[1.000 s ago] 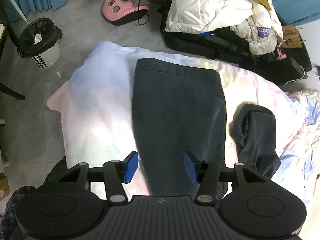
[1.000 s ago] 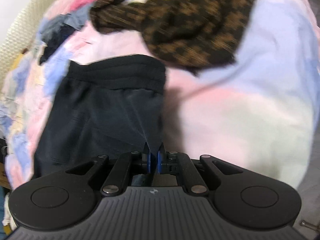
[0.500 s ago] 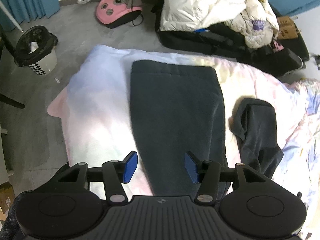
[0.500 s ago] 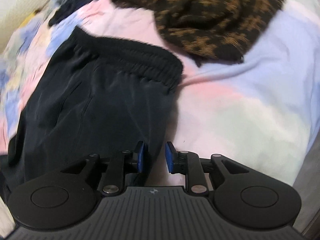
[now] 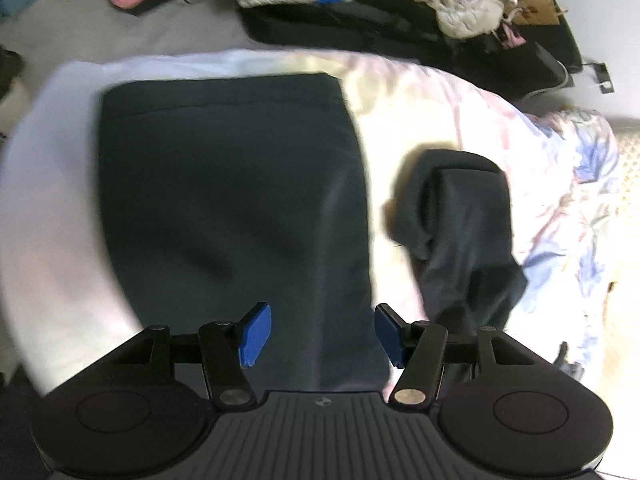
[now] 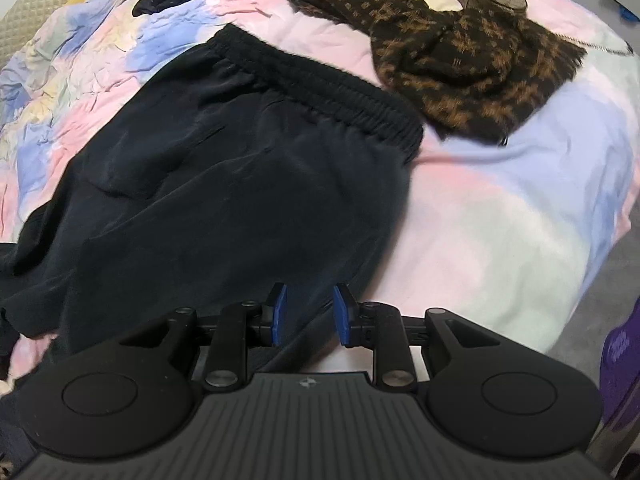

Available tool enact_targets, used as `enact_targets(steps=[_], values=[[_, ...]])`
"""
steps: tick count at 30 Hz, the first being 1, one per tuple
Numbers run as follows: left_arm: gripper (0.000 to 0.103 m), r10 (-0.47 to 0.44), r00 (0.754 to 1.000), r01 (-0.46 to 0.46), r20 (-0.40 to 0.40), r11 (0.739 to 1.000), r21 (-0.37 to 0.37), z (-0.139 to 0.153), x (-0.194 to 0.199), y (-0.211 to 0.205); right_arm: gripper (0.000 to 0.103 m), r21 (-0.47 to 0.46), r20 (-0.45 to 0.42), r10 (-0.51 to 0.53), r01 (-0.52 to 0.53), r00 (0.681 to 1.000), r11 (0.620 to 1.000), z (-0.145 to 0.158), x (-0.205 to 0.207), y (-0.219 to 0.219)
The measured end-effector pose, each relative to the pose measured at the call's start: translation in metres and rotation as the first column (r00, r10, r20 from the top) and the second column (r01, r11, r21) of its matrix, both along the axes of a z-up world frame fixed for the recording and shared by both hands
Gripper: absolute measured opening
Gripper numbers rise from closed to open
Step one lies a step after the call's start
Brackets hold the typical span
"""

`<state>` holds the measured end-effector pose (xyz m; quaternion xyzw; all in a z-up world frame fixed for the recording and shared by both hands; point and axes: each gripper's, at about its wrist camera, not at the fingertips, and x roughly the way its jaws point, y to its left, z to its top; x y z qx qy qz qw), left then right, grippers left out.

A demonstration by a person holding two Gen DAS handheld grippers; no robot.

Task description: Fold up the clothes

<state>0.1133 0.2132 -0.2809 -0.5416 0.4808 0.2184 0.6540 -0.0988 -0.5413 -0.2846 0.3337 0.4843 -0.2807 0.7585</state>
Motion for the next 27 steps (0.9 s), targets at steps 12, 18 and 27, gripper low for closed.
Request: enact_targets(steps=[12, 18, 27], values=[[0.056, -0.045, 0.998, 0.052, 0.042, 0.984, -0.169, -0.065, 0.088, 0.013, 0.027, 0.02, -0.039, 0.092, -0.091, 0.995, 0.996, 0.013, 0.076, 0.13], [0.046, 0.044, 0.997, -0.026, 0.067, 0.969, -0.247, -0.09, 0.108, 0.019, 0.027, 0.025, -0.016, 0.084, -0.083, 0.996, 0.996, 0.026, 0.113, 0.156], [0.034, 0.146, 0.987, -0.12, 0.063, 0.946, -0.302, -0.122, 0.141, 0.007, 0.027, -0.021, -0.027, 0.12, -0.121, 0.992, 0.992, 0.053, 0.137, 0.179]])
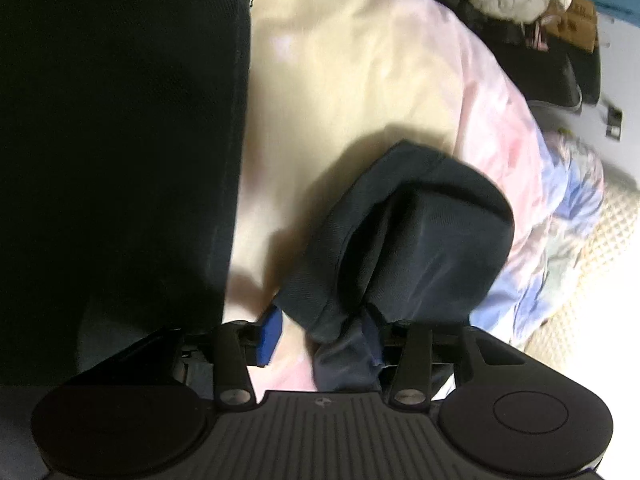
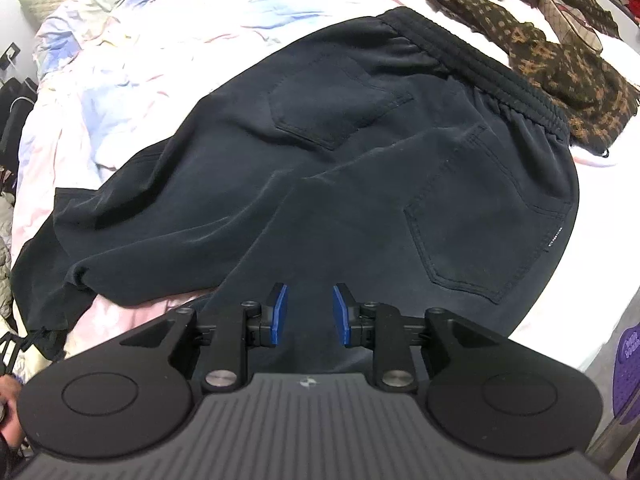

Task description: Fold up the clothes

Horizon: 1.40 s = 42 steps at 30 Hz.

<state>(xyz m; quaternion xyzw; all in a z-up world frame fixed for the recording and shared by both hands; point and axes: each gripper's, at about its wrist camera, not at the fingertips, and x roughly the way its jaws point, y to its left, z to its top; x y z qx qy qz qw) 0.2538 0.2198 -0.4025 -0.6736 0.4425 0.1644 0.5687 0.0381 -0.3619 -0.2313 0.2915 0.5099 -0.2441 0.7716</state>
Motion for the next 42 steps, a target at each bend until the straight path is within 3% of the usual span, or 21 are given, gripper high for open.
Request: enact_targets(steps=[2, 3, 9, 13, 19, 21, 26, 30, 34, 36, 38, 39, 41, 42], values=[[0.013, -0.003, 1.0, 0.002, 0.018, 0.998, 0.059, 0.003, 0.006, 0.002, 0.027, -0.008, -0.01, 0.02, -0.02, 1.0, 1.0, 0.003, 0.005, 0.005], [0.011, -0.005, 1.0, 0.003, 0.029, 0.996, 0.084, 0.005, 0.008, 0.004, 0.027, -0.011, -0.008, 0.031, -0.031, 0.999, 0.999, 0.004, 0.008, 0.008], [0.006, -0.038, 0.989, 0.001, 0.145, 0.968, 0.25, 0.048, 0.016, 0.025, 0.027, -0.028, 0.006, 0.095, -0.095, 0.995, 0.995, 0.012, 0.029, 0.023], [0.006, -0.111, 0.966, 0.01, 0.233, 0.918, 0.397, 0.09, 0.025, 0.045, 0.027, -0.017, 0.021, 0.13, -0.129, 0.991, 0.991, 0.01, 0.044, 0.035], [0.005, -0.2, 0.931, 0.0, 0.305, 0.836, 0.548, 0.142, 0.04, 0.073, 0.027, -0.013, 0.039, 0.182, -0.182, 0.983, 0.983, 0.009, 0.063, 0.051], [0.005, -0.238, 0.915, 0.013, 0.325, 0.824, 0.567, 0.157, 0.047, 0.08, 0.027, -0.011, 0.048, 0.192, -0.192, 0.98, 0.981, 0.01, 0.066, 0.055], [0.005, -0.353, 0.863, 0.069, 0.362, 0.792, 0.607, 0.192, 0.079, 0.078, 0.027, 0.004, 0.049, 0.216, -0.216, 0.975, 0.976, 0.004, 0.068, 0.062], [0.005, -0.438, 0.797, 0.095, 0.417, 0.772, 0.628, 0.234, 0.098, 0.066, 0.027, 0.019, 0.039, 0.229, -0.23, 0.973, 0.973, -0.003, 0.069, 0.068], [0.005, -0.484, 0.724, 0.094, 0.492, 0.776, 0.624, 0.266, 0.108, 0.045, 0.027, 0.017, 0.043, 0.249, -0.25, 0.968, 0.968, -0.003, 0.07, 0.073], [0.005, -0.497, 0.701, 0.095, 0.511, 0.775, 0.625, 0.273, 0.105, 0.044, 0.027, 0.013, 0.048, 0.254, -0.255, 0.966, 0.967, -0.001, 0.071, 0.073], [0.005, -0.513, 0.694, 0.098, 0.506, 0.763, 0.639, 0.269, 0.095, 0.05, 0.027, 0.01, 0.052, 0.255, -0.256, 0.965, 0.967, 0.0, 0.071, 0.071], [0.005, -0.511, 0.701, 0.102, 0.497, 0.762, 0.64, 0.263, 0.089, 0.055, 0.027, 0.009, 0.051, 0.256, -0.257, 0.965, 0.966, -0.001, 0.071, 0.071], [0.005, -0.474, 0.753, 0.114, 0.455, 0.776, 0.62, 0.234, 0.076, 0.071, 0.027, 0.014, 0.042, 0.252, -0.253, 0.967, 0.967, -0.004, 0.069, 0.074], [0.005, -0.44, 0.792, 0.12, 0.423, 0.792, 0.599, 0.216, 0.069, 0.081, 0.027, 0.018, 0.036, 0.25, -0.251, 0.968, 0.968, -0.006, 0.068, 0.074]])
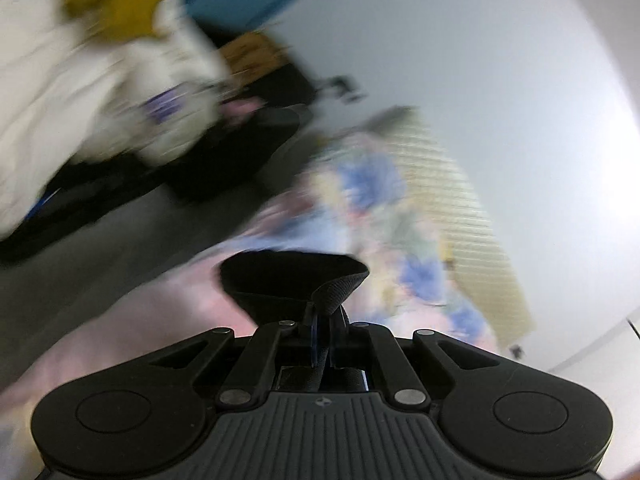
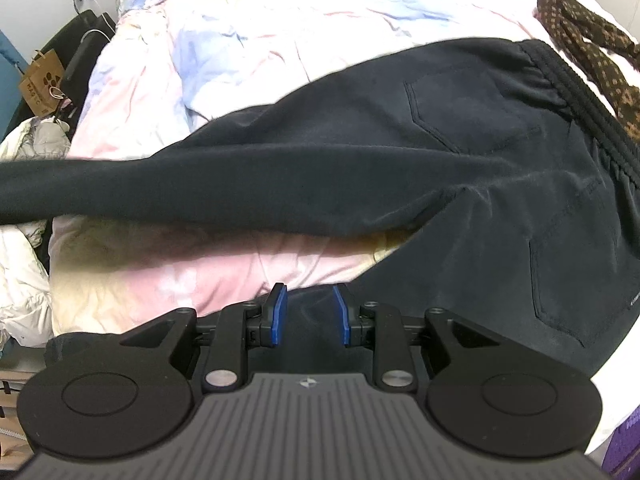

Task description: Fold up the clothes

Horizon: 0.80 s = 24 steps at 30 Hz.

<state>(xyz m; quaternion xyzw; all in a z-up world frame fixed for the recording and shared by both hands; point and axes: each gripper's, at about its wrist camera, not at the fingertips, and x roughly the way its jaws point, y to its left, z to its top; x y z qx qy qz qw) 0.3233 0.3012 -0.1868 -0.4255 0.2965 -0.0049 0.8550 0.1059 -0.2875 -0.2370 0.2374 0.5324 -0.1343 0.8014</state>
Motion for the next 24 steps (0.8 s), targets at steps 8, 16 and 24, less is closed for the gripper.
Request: enact_targets(steps=[8, 16, 24], values=[[0.005, 0.169, 0.926, -0.206, -0.336, 0.976, -0.076, -0.115, -0.063, 0.043, 0.027, -0.002, -0.025, -0.004, 0.004, 1.0, 1.0, -0.005, -0.009, -0.003], [0.006, 0.191, 0.898, -0.234, -0.397, 0.97, -0.064, -0.14, -0.065, 0.045, 0.027, -0.005, -0.023, -0.026, 0.026, 0.999, 1.0, -0.006, -0.017, -0.012], [0.026, 0.172, 0.886, -0.221, -0.431, 0.973, -0.065, -0.134, -0.081, 0.042, 0.027, -0.006, -0.003, -0.115, 0.115, 0.993, 0.993, -0.003, -0.05, -0.049]])
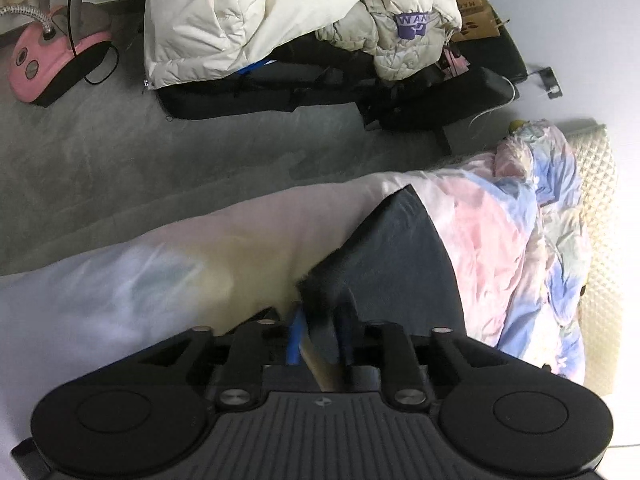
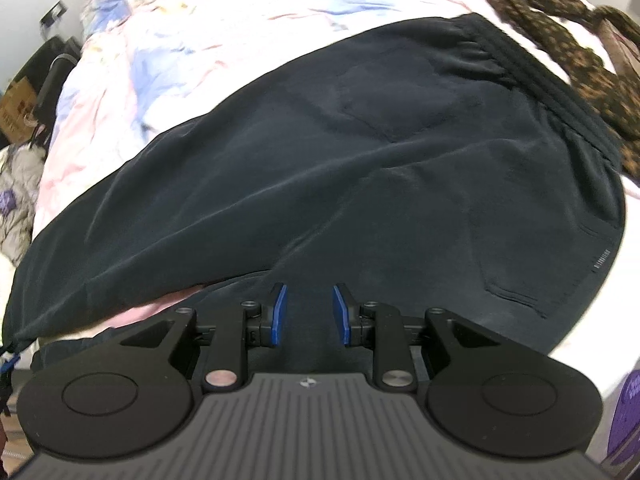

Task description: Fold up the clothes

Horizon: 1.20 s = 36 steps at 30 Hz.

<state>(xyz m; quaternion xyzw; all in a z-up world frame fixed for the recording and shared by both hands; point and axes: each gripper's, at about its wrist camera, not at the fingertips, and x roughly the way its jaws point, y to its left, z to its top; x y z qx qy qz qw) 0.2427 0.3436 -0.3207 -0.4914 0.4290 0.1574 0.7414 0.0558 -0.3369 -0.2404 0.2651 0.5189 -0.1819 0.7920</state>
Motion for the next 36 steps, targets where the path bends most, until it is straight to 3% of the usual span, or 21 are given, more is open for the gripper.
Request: enact_targets(steps=[3, 7, 15, 21, 28, 34, 36], values=[[0.032, -0.027, 1.0, 0.027, -0.015, 0.999, 0.023, 0.01, -0.013, -0.008, 0.028, 0.001, -0.001, -0.036, 0.036, 0.999, 0.999, -0.004, -0.017, -0.02], [0.052, -0.038, 0.999, 0.039, -0.021, 0.998, 0.045, 0.024, -0.038, -0.023, 0.028, 0.007, -0.003, -0.074, 0.074, 0.997, 0.997, -0.014, -0.039, -0.049], [0.071, -0.016, 0.996, 0.026, -0.093, 0.994, 0.102, 0.048, -0.101, -0.067, 0.028, 0.031, 0.003, -0.093, 0.093, 0.996, 0.995, -0.034, -0.07, -0.109], [0.072, -0.019, 0.994, 0.034, -0.11, 0.991, 0.132, 0.068, -0.147, -0.101, 0.028, 0.066, 0.015, -0.127, 0.126, 0.992, 0.99, -0.051, -0.092, -0.16], [0.077, 0.042, 0.991, -0.021, -0.131, 0.987, 0.162, 0.086, -0.194, -0.133, 0.03, 0.087, 0.012, -0.173, 0.171, 0.985, 0.981, -0.073, -0.118, -0.214], [0.078, 0.073, 0.982, -0.043, -0.176, 0.985, 0.168, 0.093, -0.22, -0.165, 0.036, 0.067, 0.0, -0.167, 0.166, 0.986, 0.984, -0.089, -0.132, -0.241], [0.078, 0.075, 0.978, -0.042, -0.194, 0.985, 0.169, 0.094, -0.225, -0.174, 0.047, 0.07, 0.004, -0.201, 0.2, 0.98, 0.977, -0.094, -0.138, -0.25]])
